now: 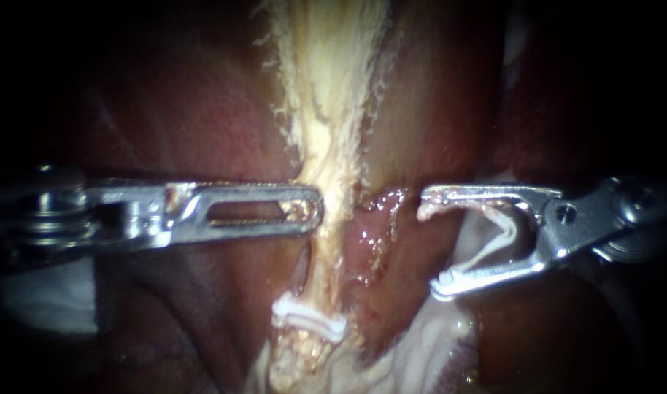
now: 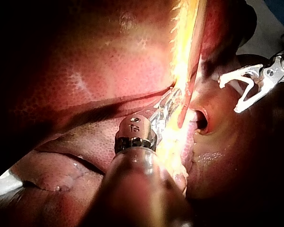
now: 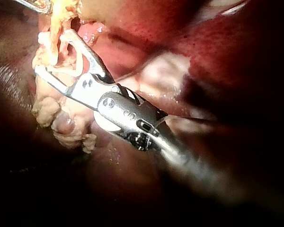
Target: Clipping third clip left tube
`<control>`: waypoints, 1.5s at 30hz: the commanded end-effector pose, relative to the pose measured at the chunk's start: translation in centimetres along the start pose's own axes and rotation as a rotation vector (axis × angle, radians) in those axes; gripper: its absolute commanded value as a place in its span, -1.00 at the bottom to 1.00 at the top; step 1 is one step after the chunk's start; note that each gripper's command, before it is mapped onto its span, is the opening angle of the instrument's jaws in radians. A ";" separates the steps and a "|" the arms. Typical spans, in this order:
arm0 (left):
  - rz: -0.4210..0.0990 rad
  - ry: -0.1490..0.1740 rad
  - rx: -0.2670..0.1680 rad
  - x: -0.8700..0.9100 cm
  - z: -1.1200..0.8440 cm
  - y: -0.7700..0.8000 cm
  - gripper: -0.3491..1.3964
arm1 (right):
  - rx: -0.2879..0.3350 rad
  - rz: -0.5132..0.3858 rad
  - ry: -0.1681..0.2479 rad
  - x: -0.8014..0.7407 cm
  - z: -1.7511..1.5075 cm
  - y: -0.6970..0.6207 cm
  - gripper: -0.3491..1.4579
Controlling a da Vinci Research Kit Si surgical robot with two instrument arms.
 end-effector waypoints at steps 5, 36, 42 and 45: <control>0.000 -0.001 -0.002 -0.01 -0.06 0.00 -1.00 | 0.000 0.000 0.000 0.01 0.01 -0.01 0.05; -0.017 -0.080 -0.028 -0.20 -0.95 0.11 -1.00 | 0.050 0.157 -0.028 -0.29 1.12 -0.07 0.05; -0.018 -0.081 -0.029 -0.19 -0.96 0.08 -1.00 | 0.056 0.216 -0.045 -0.44 1.39 0.01 0.05; -0.019 -0.081 -0.030 -0.18 -0.96 0.07 -1.00 | 0.057 0.231 -0.052 -0.51 1.49 0.04 0.05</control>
